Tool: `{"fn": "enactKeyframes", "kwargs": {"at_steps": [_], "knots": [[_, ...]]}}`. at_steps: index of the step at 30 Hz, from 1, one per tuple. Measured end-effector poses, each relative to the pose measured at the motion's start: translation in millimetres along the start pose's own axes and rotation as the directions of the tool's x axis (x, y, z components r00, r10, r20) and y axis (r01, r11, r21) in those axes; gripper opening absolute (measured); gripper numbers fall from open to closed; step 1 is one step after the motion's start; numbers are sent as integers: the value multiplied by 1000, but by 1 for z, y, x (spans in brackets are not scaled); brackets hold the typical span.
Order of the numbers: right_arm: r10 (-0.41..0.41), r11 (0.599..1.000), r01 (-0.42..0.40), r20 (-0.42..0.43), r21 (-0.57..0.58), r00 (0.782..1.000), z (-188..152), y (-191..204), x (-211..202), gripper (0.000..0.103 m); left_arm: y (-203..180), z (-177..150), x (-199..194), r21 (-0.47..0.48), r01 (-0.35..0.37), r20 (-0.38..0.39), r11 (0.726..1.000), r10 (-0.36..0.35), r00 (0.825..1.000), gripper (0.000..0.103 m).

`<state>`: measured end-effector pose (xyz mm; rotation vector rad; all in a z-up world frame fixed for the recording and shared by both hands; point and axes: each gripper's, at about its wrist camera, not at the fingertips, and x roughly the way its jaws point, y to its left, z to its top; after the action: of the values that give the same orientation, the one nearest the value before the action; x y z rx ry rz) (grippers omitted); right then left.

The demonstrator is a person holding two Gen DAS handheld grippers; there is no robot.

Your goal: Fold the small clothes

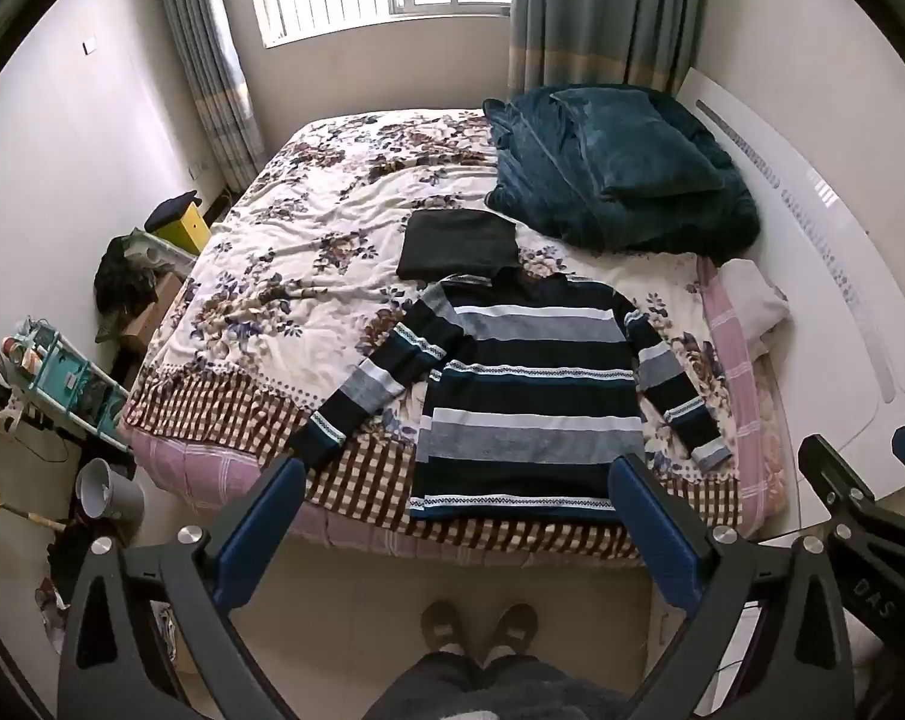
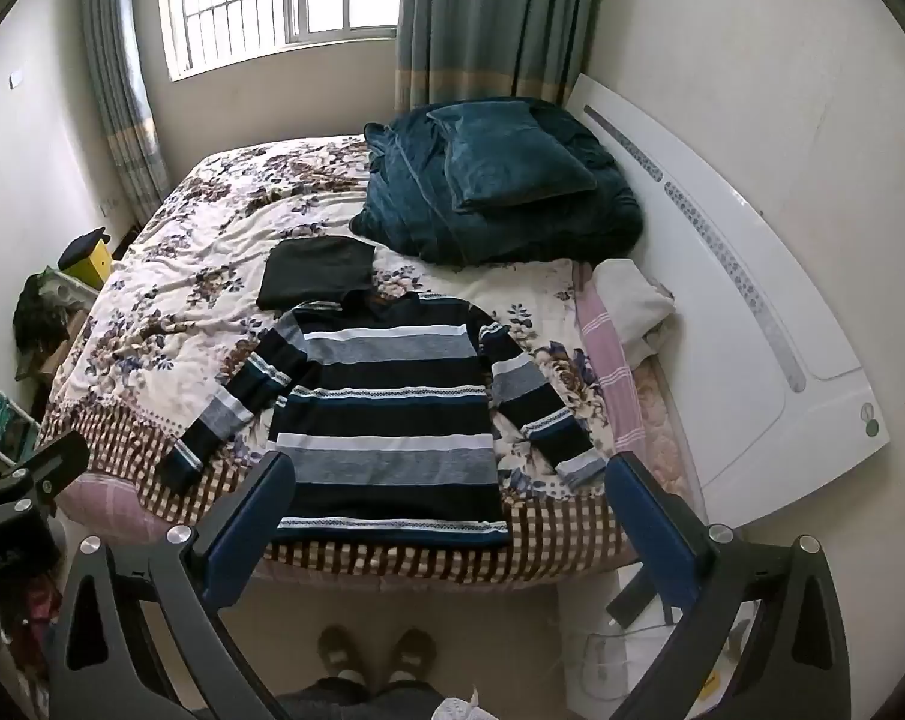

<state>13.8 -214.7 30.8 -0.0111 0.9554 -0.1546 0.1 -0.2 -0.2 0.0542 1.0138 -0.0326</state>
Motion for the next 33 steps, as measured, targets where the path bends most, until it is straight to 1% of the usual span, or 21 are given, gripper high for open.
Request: {"fn": "enactKeyframes", "kwargs": {"at_steps": [1, 9, 15, 19, 23, 30, 33], "knots": [[12, 1000, -13, 3, 9, 1000, 0, 0, 0, 103, 1, 0, 0, -6, 13, 8, 1000, -13, 1000, 103], [13, 1000, -13, -1, 7, 1000, 0, 0, -2, 103, 2, 0, -1, -1, -1, 0, 1000, 1, 1000, 103], [16, 1000, -16, 3, 7, 1000, 2, -5, -1, 103, 6, 3, -6, -3, -14, 11, 1000, 14, 1000, 103], [19, 1000, -19, 10, 3, 1000, 5, 4, -7, 103, 6, 3, -5, -4, -13, 12, 1000, 14, 1000, 103], [26, 1000, -26, 13, -5, 1000, 7, 2, -8, 103, 10, 4, -12, -4, -13, 15, 1000, 13, 1000, 103], [24, 1000, -23, 17, -8, 1000, 5, 4, -9, 103, 10, 3, -10, -9, -10, 18, 1000, 11, 1000, 103], [23, 1000, -23, 19, -11, 1000, 6, 5, -10, 103, 15, 10, -13, -8, -13, 20, 1000, 13, 1000, 103]]}}
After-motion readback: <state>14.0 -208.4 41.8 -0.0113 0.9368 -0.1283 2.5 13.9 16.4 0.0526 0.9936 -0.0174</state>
